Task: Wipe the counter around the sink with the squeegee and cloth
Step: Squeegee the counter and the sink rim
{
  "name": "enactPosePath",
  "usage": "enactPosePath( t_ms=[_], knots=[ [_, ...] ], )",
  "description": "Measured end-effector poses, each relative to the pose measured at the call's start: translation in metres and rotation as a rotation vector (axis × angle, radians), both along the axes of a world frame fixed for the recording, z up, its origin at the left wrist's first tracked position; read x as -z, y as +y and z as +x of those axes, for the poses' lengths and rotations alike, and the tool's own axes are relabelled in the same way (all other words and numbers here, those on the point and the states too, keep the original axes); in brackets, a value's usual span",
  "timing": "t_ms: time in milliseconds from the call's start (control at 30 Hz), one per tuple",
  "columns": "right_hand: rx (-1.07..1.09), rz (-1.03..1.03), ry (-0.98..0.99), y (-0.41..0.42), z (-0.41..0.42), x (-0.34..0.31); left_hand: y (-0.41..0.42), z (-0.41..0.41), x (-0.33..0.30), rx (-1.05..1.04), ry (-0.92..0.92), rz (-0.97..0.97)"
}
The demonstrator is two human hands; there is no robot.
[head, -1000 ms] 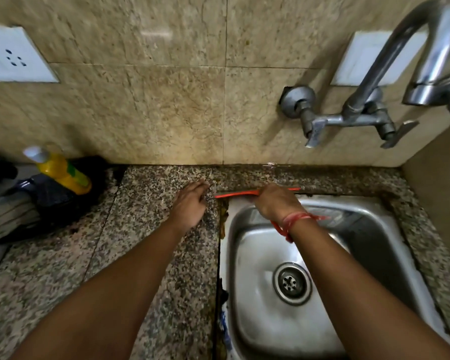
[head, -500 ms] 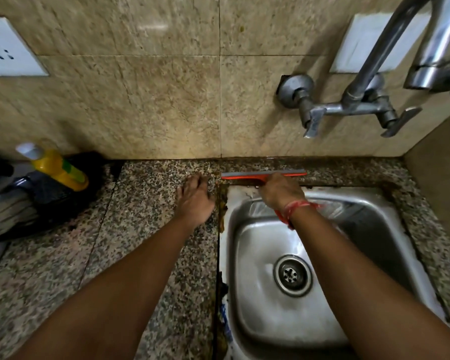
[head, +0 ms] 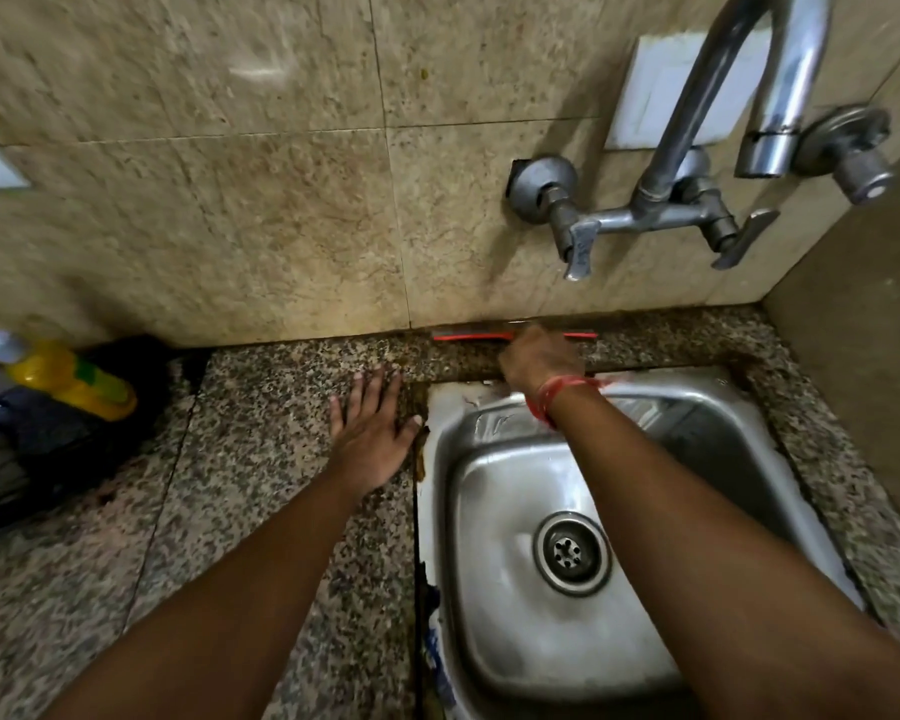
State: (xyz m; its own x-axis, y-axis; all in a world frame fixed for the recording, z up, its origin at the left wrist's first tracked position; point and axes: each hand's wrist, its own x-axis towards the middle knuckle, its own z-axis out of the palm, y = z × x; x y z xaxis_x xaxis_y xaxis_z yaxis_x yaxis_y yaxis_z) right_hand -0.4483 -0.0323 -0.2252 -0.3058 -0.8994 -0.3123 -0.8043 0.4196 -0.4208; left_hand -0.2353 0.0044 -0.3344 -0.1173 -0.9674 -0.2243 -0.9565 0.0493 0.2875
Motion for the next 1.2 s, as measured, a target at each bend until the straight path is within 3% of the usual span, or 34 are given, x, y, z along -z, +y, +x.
enactPosePath(
  t_ms=[200,367,600,767,967,1200],
  knots=[
    [-0.137,0.006,0.035,0.071,-0.032,0.017,-0.005,-0.009,-0.011,-0.087,0.028,-0.095],
    [0.070,-0.147,0.026,0.044,-0.078,-0.003,-0.024,-0.043,-0.027,-0.011,0.066,-0.180],
    [-0.063,-0.070,-0.003,0.015,-0.084,0.023,-0.048,-0.086,-0.019,0.069,0.010,-0.031],
    [-0.077,0.075,-0.015,0.035,-0.101,0.016,-0.042,-0.082,-0.015,0.066,0.038,-0.028],
    [-0.001,-0.061,-0.067,0.021,-0.107,-0.004,-0.040,-0.086,-0.022,0.064,0.001,0.013],
    [-0.053,0.026,-0.042,-0.006,-0.094,0.014,-0.038,-0.088,-0.020,0.080,-0.057,0.078]
  ],
)
